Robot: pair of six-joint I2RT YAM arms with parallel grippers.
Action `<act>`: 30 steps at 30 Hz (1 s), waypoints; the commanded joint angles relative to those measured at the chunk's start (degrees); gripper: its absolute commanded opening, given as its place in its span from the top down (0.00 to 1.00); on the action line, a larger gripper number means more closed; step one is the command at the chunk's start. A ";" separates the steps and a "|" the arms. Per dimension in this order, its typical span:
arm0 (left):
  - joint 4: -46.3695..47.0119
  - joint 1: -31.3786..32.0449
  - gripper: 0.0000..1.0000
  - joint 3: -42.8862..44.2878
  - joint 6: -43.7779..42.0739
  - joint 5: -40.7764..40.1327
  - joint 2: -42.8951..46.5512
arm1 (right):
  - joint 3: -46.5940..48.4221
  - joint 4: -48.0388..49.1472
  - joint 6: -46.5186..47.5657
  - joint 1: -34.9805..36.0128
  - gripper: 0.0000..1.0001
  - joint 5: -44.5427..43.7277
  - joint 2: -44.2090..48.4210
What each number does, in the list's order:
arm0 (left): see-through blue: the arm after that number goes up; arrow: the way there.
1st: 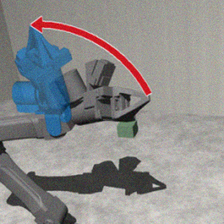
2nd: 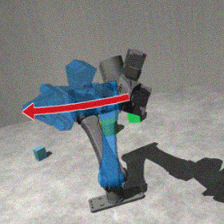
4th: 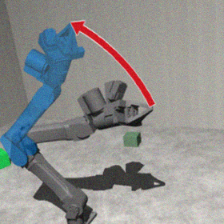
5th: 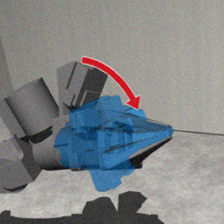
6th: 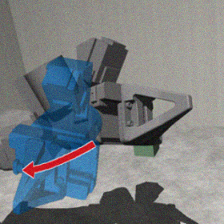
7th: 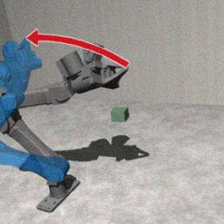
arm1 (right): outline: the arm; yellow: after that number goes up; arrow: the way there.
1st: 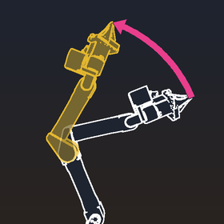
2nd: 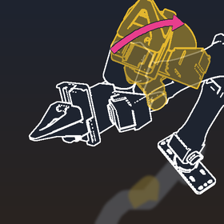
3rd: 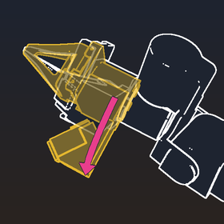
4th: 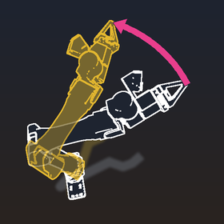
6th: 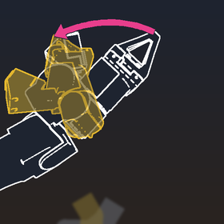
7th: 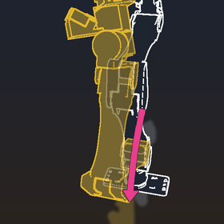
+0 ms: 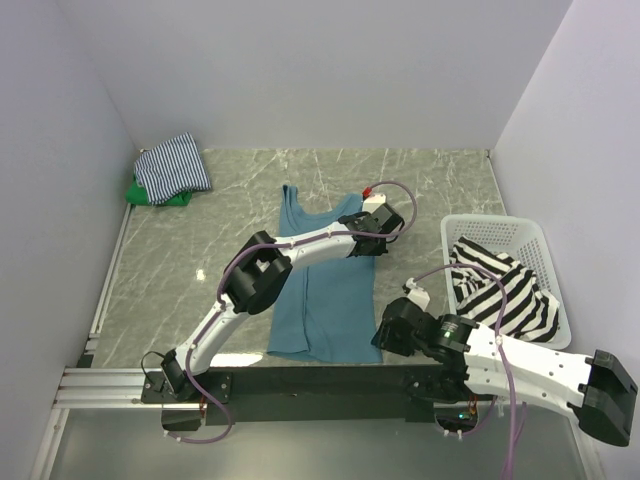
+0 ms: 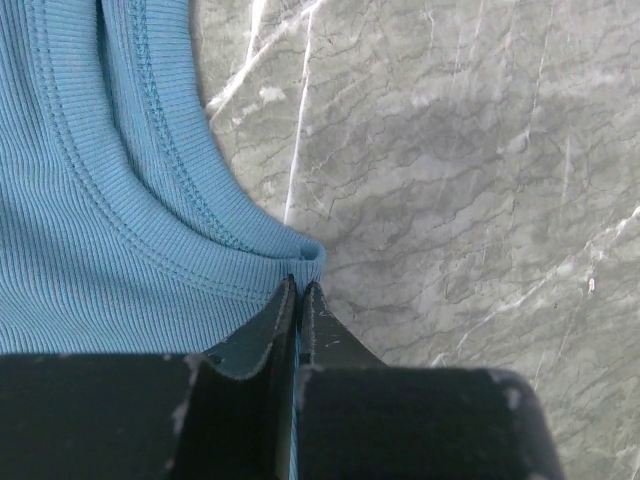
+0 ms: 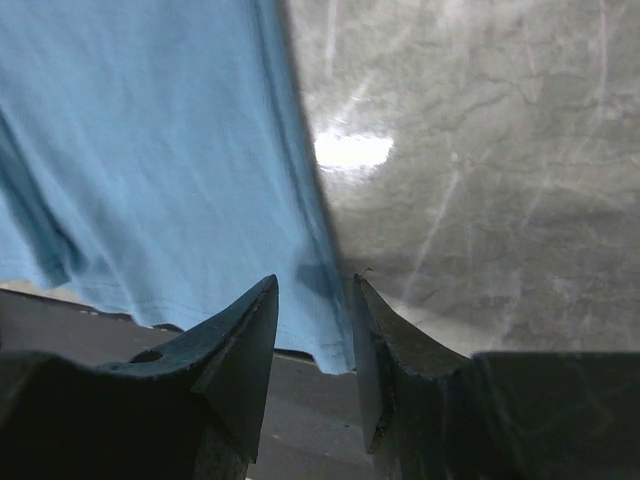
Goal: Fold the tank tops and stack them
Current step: Fold the tank top
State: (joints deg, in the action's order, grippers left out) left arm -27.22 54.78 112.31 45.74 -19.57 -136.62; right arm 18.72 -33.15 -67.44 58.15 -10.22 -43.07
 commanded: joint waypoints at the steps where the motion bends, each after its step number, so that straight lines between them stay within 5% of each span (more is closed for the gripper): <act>1: 2.17 0.15 0.99 1.59 -0.91 0.15 1.44 | 0.61 -2.00 0.73 0.47 0.57 -0.06 -1.31; 30: 4.37 -0.20 0.99 0.36 -1.00 1.55 2.06 | -2.37 -5.35 -2.17 4.43 0.59 3.54 -2.01</act>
State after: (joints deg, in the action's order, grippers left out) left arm -25.87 54.74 112.31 45.15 -18.92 -136.62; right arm 17.96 -34.92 -68.97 61.80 -6.94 -44.12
